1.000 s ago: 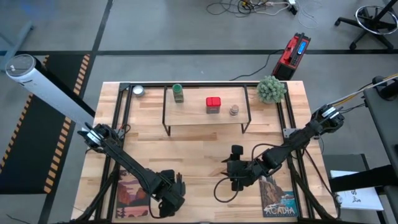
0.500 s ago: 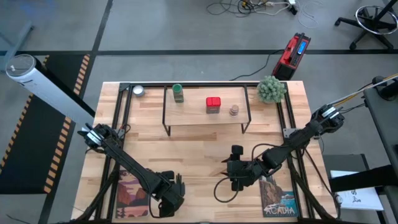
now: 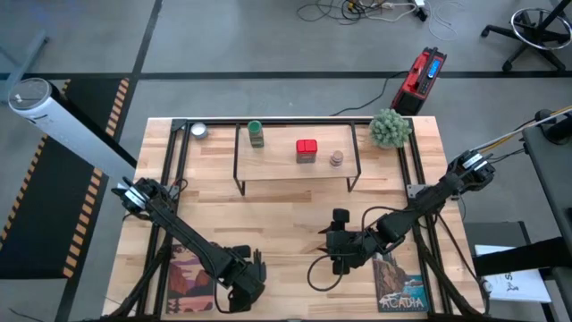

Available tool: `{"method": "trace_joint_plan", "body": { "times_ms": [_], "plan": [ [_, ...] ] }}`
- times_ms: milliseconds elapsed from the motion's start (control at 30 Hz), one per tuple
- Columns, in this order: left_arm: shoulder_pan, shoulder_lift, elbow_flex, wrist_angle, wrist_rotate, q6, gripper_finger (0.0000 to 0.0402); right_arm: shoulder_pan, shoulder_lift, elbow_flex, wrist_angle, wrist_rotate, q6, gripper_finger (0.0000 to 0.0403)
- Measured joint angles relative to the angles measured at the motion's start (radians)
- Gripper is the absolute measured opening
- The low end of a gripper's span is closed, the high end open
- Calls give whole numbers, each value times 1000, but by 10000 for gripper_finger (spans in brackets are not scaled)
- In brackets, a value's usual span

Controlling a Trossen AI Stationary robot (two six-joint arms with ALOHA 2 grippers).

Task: Shelf spices
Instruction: Put the black seasoning can on the shelf

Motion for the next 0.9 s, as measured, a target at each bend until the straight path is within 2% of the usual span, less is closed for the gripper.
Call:
{"method": "trace_joint_plan", "body": {
  "times_ms": [333, 633, 900],
  "plan": [
    [27, 0, 92, -157, -4, 66, 126, 0, 0, 0, 1, 0, 0, 199],
    [87, 0, 237, -312, -9, 187, 126, 0, 0, 0, 1, 0, 0, 199],
    [154, 0, 409, -569, -82, 313, 126, 0, 0, 0, 0, 0, 0, 199]
  ]
}}
